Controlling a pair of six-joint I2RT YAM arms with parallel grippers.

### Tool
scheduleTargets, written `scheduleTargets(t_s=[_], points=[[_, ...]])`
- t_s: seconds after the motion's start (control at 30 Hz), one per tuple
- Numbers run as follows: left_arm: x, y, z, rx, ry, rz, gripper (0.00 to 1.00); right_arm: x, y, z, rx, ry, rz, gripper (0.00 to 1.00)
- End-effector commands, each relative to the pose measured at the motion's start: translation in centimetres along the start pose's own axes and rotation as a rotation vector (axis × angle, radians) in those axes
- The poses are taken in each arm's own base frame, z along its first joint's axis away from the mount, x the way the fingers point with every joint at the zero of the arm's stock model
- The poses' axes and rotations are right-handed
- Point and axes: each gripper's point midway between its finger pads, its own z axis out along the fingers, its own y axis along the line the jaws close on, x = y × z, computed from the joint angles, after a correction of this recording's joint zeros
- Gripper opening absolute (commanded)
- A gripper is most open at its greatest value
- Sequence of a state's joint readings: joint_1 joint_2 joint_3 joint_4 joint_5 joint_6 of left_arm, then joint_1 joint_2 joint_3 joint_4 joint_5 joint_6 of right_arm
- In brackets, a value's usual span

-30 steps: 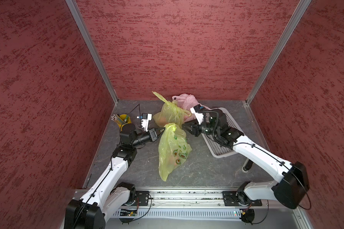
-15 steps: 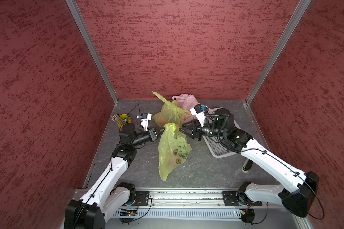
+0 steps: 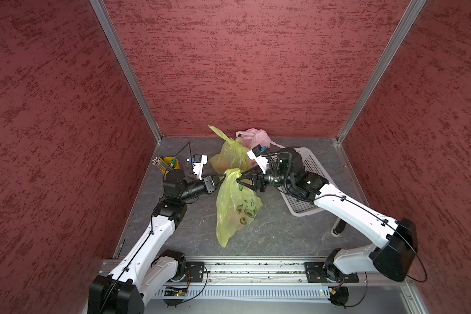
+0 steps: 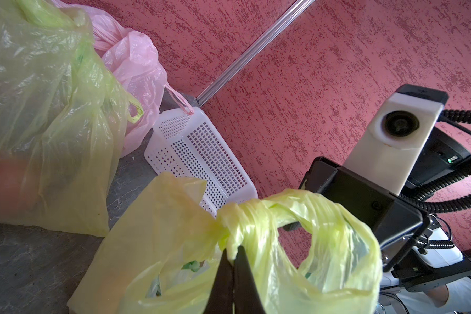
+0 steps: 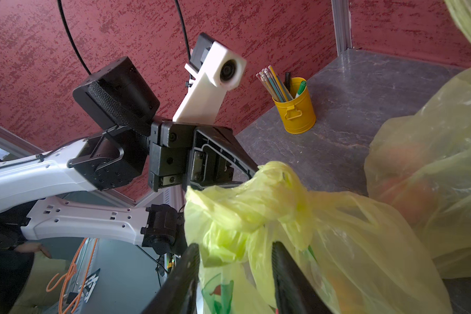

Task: Place the peach into a plastic bag & tie a knot
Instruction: Tie the plastic bag at the center of the board.

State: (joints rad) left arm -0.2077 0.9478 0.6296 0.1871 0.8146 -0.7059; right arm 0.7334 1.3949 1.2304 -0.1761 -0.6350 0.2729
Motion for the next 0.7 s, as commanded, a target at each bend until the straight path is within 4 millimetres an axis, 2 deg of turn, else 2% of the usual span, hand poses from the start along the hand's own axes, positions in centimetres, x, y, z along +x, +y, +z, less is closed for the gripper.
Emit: scheduleTargets(t_s=[0.0,0.3,0.4,0.5,0.57,0.67], points=[[-0.8,-1.3,-0.2,0.035,-0.010,0.033,0.00,-2.0,1.2,-0.1,-0.020,-0.045,-0.036,0.43],[-0.7,-1.7,-0.2,0.049,-0.005,0.034,0.00,-2.3,0.3,0.6,0.007,-0.041,-0.030,0.33],[-0.7,-1.8,-0.2,0.050,-0.004,0.035,0.00,-2.3,0.0,0.7,0.016,-0.042,-0.031,0.20],[-0.9,-1.7,-0.4,0.030,-0.017,0.044,0.00,-2.3,-0.4,0.6,0.045,-0.045,-0.026,0.00],[-1.7,-1.4,-1.0,-0.037,-0.062,0.080,0.00,-2.4,-0.5,0.2,0.064,-0.052,-0.023,0.00],[-4.0,0.8,-2.9,-0.297,-0.150,0.173,0.00,-2.3,-0.3,-0.8,0.089,-0.071,-0.010,0.00]])
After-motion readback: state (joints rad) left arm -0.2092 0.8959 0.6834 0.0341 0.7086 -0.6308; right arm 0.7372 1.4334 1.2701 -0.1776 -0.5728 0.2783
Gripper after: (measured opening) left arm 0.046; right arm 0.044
